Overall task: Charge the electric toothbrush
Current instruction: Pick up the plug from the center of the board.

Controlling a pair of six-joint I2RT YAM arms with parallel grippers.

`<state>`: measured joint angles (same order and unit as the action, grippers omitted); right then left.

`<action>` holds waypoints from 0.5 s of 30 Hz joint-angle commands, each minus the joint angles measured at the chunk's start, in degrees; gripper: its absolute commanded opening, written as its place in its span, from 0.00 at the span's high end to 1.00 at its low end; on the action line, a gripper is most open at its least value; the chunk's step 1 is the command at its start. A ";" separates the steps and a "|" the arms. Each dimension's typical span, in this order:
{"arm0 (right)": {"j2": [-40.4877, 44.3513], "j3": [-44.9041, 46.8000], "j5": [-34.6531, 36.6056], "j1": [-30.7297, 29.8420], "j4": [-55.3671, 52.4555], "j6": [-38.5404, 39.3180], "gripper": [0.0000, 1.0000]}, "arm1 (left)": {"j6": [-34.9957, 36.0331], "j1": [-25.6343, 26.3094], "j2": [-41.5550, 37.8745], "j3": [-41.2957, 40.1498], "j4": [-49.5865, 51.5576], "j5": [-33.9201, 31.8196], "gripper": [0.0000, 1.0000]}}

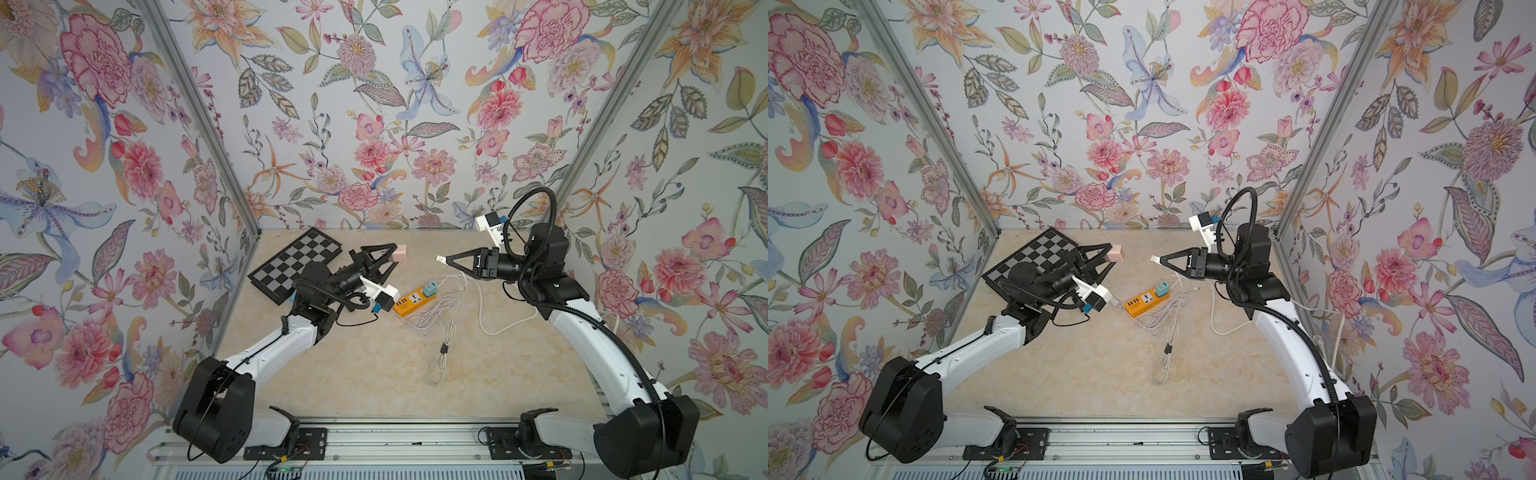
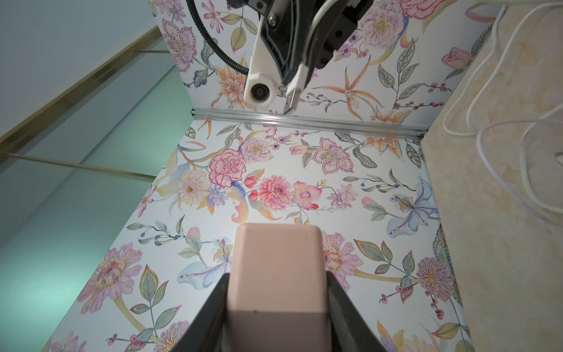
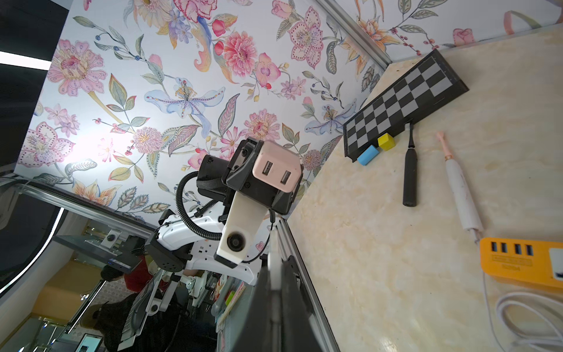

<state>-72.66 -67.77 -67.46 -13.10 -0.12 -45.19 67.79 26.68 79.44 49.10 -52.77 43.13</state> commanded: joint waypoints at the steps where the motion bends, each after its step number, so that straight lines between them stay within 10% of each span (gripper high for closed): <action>1: -0.29 -2.34 -4.88 -0.43 2.14 -2.84 0.96 | 3.00 0.18 2.05 3.37 -3.60 8.63 1.00; 15: -4.83 -4.11 -3.57 -4.29 2.14 -3.12 0.97 | -0.11 1.23 7.12 5.75 -8.79 12.28 1.00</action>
<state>-76.95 -69.93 -71.09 -16.80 0.30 -47.24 68.31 27.35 86.04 53.30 -57.12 53.43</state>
